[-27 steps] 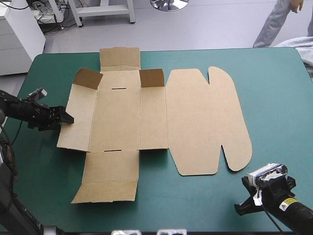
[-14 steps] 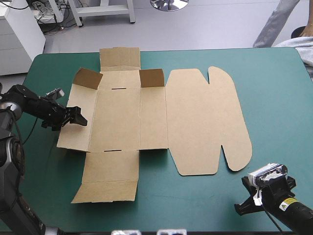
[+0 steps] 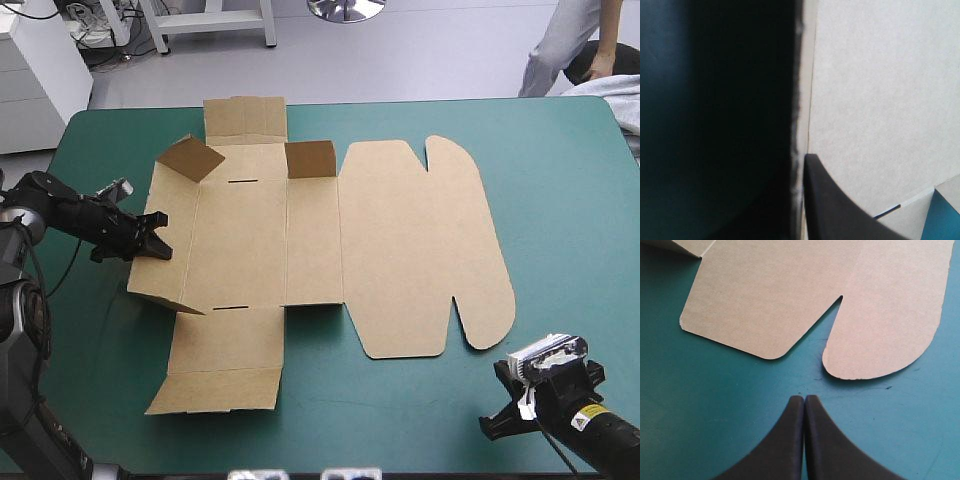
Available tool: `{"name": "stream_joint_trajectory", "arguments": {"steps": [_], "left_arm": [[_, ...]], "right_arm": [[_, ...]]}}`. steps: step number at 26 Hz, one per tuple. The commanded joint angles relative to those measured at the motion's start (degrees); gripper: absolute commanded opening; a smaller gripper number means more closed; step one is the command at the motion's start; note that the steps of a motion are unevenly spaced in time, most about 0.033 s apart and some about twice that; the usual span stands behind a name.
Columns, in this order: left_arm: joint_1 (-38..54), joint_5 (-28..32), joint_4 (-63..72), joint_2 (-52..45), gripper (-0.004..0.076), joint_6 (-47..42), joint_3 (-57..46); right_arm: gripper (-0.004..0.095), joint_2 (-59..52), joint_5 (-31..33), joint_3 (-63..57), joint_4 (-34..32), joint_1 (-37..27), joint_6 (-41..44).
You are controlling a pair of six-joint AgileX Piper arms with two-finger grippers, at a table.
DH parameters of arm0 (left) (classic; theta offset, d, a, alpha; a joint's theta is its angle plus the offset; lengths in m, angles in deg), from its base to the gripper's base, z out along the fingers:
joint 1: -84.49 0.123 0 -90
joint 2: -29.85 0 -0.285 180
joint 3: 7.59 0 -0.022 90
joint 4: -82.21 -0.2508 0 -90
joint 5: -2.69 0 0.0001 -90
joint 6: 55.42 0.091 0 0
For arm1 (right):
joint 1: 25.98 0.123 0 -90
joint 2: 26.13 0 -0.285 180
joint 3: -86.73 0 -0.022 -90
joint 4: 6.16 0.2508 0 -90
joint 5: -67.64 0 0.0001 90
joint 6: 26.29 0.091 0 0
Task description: Fold the box
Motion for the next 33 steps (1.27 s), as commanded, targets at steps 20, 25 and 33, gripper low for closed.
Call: {"name": "stream_joint_trajectory", "arguments": {"steps": [20, 25, 33], "left_arm": [[-8.8, -3.2, -6.9, -9.6, -0.0001, 5.9, 15.2], [-19.5, -3.0, -19.2, -10.9, 0.0013, 4.9, 21.2], [-38.3, 9.0, -43.3, -10.9, 0.0012, 8.4, 22.5]], "right_arm": [[-0.0019, 0.4, -3.0, 1.6, 1.3, 0.0, -0.2], [-0.0019, 0.4, -3.1, 1.7, 2.0, 0.0, -0.2], [-0.0019, 0.4, -7.4, 1.7, 2.1, 0.0, -0.2]]}}
